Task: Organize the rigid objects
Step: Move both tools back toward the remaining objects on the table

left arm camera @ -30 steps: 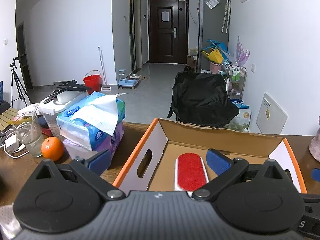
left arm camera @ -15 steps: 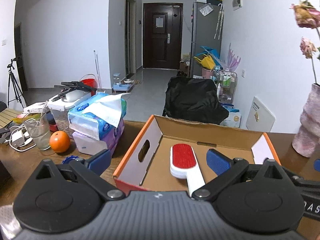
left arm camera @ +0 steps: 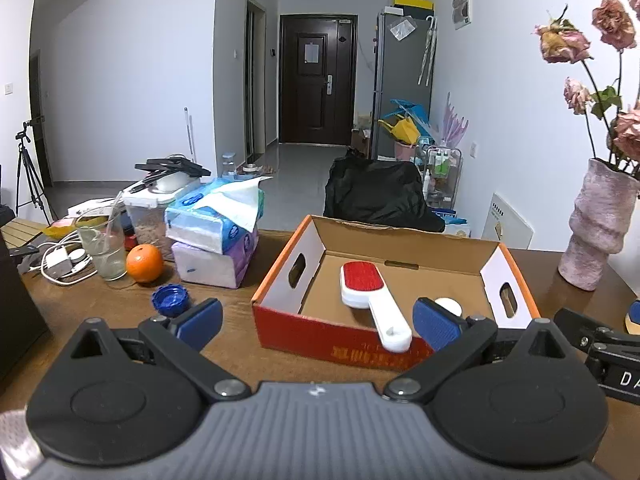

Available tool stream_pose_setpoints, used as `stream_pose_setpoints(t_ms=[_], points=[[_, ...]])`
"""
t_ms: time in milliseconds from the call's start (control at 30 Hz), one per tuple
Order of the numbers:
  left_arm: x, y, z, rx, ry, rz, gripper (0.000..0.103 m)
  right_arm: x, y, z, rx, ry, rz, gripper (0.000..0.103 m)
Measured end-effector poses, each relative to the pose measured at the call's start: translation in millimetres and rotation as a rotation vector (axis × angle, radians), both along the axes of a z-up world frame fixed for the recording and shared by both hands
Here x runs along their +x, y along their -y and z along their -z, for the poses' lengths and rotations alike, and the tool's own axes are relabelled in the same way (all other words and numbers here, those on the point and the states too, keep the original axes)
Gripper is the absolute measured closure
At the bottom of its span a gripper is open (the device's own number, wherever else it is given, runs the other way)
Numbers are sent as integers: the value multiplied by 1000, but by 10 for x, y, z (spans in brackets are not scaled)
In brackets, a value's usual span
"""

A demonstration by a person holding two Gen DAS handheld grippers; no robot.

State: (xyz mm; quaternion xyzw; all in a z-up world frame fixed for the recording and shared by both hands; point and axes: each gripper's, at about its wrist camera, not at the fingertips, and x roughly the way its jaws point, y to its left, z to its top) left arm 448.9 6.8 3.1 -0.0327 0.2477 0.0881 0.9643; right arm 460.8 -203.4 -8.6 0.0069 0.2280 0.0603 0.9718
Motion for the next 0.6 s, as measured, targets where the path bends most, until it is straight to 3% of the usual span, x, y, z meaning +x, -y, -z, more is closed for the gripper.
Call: stream_pose_setpoints(t_ms=[333,600], points=[[-663,-71,-41,-4,26,4,0,-677,33,-37,18,33,-7,0],[-1262,-193,109,-4,4,2,0,-1316,29,48,20,53,-35,0]])
